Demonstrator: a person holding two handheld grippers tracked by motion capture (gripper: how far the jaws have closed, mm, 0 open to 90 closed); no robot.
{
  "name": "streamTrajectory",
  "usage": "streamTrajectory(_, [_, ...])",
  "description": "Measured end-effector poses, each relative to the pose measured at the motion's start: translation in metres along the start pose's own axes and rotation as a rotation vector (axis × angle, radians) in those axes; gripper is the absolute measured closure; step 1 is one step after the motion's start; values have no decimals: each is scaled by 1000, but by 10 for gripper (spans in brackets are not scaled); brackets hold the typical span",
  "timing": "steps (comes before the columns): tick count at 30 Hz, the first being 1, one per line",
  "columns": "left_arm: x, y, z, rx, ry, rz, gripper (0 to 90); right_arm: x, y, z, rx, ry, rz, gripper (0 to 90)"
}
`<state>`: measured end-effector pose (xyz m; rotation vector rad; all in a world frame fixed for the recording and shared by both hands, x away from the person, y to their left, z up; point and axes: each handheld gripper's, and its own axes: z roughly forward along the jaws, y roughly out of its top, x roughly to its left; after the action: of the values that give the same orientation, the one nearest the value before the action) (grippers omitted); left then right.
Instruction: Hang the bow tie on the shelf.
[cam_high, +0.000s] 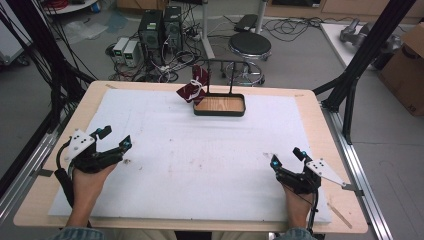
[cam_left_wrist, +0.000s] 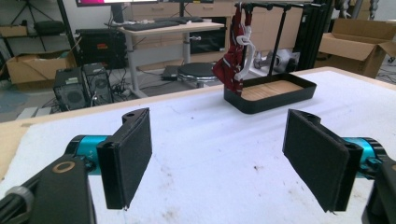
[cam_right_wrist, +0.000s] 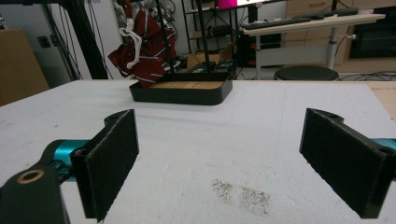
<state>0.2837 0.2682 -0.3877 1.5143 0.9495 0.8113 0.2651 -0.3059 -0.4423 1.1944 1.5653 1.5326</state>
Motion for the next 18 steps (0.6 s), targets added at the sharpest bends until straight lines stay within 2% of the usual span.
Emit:
streamTrajectory(8, [-1, -18, -4, 21, 3, -15, 239, 0, 0, 0, 2, -2, -5, 108])
streamTrajectory(12, [-1, -22, -3, 44, 0, -4, 235, 0, 0, 0, 2, -2, -5, 108])
streamTrajectory(18, [-3, -27, -1, 53, 0, -9, 231, 0, 0, 0, 2, -1, -5, 108])
